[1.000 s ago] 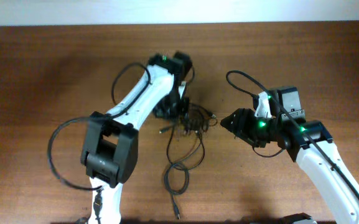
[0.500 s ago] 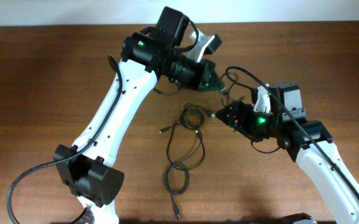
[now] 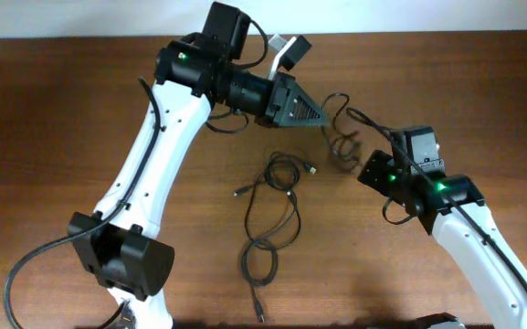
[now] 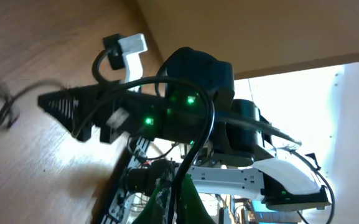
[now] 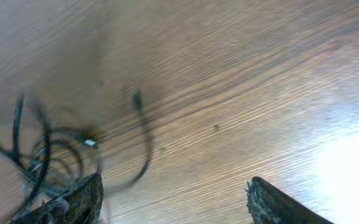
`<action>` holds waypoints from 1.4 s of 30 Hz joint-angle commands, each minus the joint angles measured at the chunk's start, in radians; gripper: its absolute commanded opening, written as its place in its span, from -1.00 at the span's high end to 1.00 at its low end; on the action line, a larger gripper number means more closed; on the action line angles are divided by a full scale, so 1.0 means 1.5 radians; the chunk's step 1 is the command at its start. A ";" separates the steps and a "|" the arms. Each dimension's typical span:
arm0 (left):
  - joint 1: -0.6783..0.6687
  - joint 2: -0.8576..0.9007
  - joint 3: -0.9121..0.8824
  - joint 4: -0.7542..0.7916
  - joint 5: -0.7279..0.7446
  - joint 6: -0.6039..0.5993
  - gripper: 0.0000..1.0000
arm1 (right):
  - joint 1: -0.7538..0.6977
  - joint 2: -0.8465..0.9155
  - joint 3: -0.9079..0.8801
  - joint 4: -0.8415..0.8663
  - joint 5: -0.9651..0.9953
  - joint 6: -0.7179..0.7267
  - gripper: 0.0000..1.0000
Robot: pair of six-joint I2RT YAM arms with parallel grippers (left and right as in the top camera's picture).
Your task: Untangle cables
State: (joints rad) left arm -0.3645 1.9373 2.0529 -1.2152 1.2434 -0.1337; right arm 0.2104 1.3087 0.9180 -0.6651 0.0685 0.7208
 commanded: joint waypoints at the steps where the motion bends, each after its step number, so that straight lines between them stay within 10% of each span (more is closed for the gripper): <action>1: 0.001 -0.024 0.008 -0.020 -0.098 0.016 1.00 | -0.001 0.004 0.005 -0.001 -0.002 -0.005 -0.49; 11: -0.004 -0.024 0.008 0.018 0.011 0.023 1.00 | -0.001 0.000 0.005 0.112 -0.308 -0.005 -0.65; 19: -0.004 -0.024 0.008 0.050 0.221 0.022 1.00 | -0.001 0.004 0.005 0.078 -0.158 -0.005 -0.65; 27: 0.007 -0.024 0.008 0.047 0.220 -0.023 1.00 | -0.028 0.036 0.005 0.022 0.034 -0.002 -0.64; 42: 0.072 -0.029 0.008 0.084 0.059 -0.175 1.00 | -0.066 0.038 0.005 0.022 -0.399 -0.129 -0.66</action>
State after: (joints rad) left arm -0.2935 1.9297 2.0533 -1.1046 1.3750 -0.3206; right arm 0.1120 1.3617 0.9180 -0.6289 -0.4694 0.5636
